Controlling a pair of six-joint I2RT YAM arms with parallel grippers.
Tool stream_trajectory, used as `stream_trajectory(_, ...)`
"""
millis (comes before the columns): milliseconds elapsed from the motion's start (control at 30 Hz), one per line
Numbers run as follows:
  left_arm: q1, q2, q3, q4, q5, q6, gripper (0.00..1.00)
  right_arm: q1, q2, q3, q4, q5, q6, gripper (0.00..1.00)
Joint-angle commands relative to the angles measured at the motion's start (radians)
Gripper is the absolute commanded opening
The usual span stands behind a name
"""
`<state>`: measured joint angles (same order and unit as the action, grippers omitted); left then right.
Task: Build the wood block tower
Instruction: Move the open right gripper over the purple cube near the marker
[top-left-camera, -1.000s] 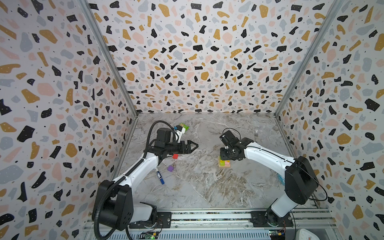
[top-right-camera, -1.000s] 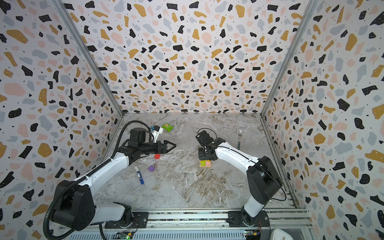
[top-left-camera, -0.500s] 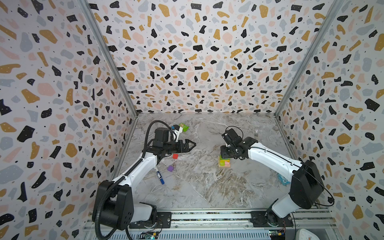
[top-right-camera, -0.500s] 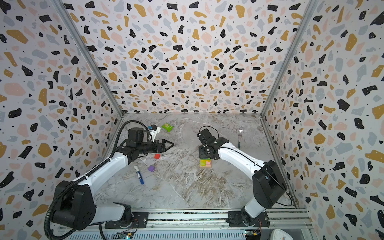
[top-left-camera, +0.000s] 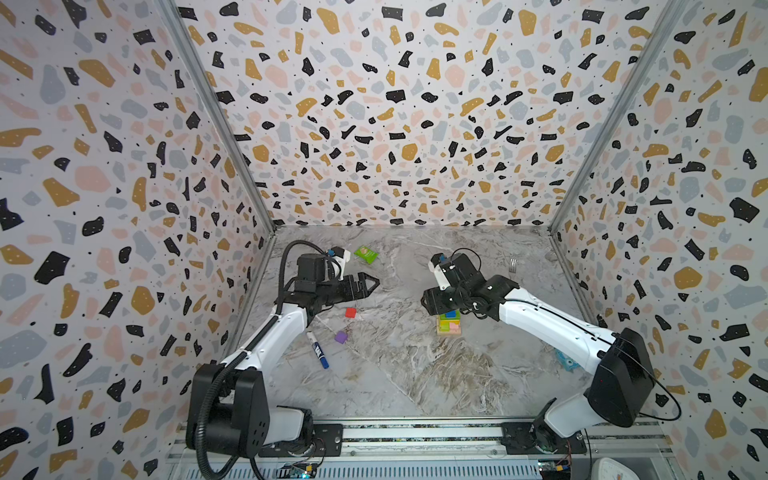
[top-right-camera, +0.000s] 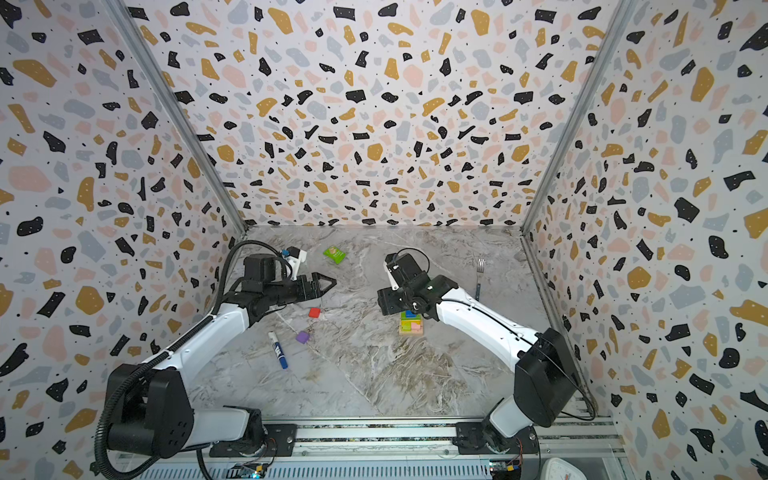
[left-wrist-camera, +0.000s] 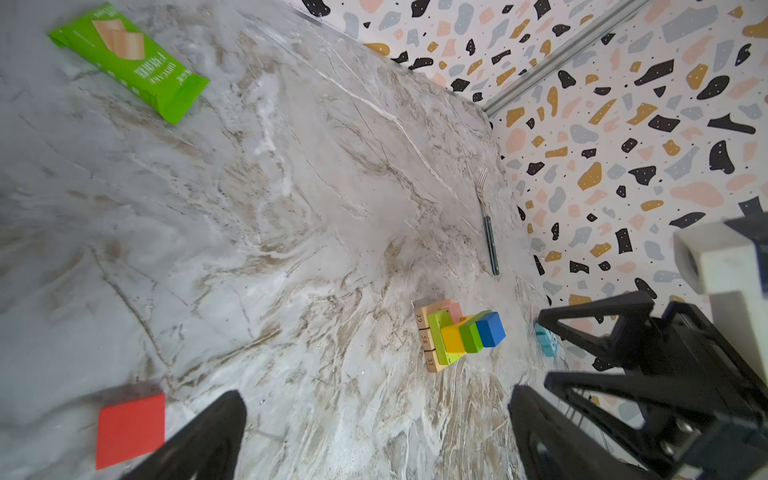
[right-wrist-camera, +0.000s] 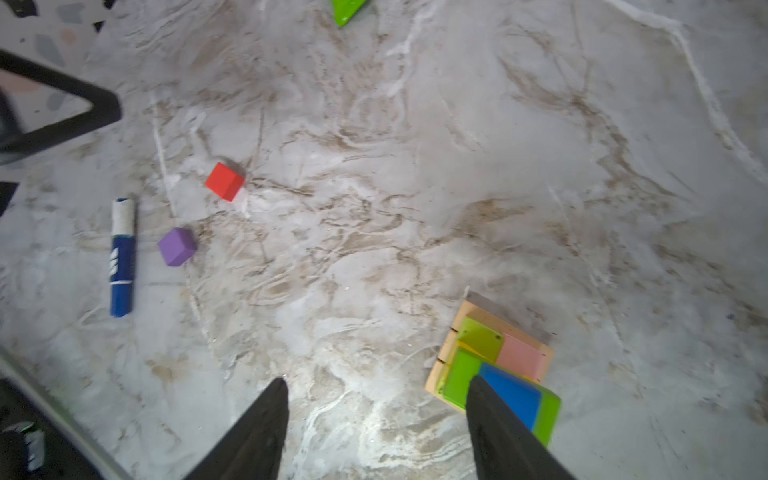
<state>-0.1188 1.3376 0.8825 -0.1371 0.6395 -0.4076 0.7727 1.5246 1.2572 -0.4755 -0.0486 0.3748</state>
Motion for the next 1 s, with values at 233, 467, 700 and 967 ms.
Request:
stream_trajectory(233, 0.073, -0.002, -0.002, 0.039, -0.025, -0.031, 1.00, 0.146, 0.082, 0.076, 0.097, -0.109, -0.123, 0.71)
stream_trajectory(467, 0.132, 0.001, -0.013, 0.051, -0.031, -0.053, 1.00, 0.250, 0.183, 0.073, 0.185, -0.094, -0.171, 0.69)
stream_trajectory(700, 0.169, 0.007, -0.017, 0.051, -0.038, -0.059, 0.99, 0.323, 0.335, 0.108, 0.287, -0.100, -0.229, 0.66)
stream_trajectory(967, 0.195, 0.005, -0.022, 0.050, -0.046, -0.063, 0.99, 0.371, 0.478, 0.174, 0.426, -0.061, -0.307, 0.63)
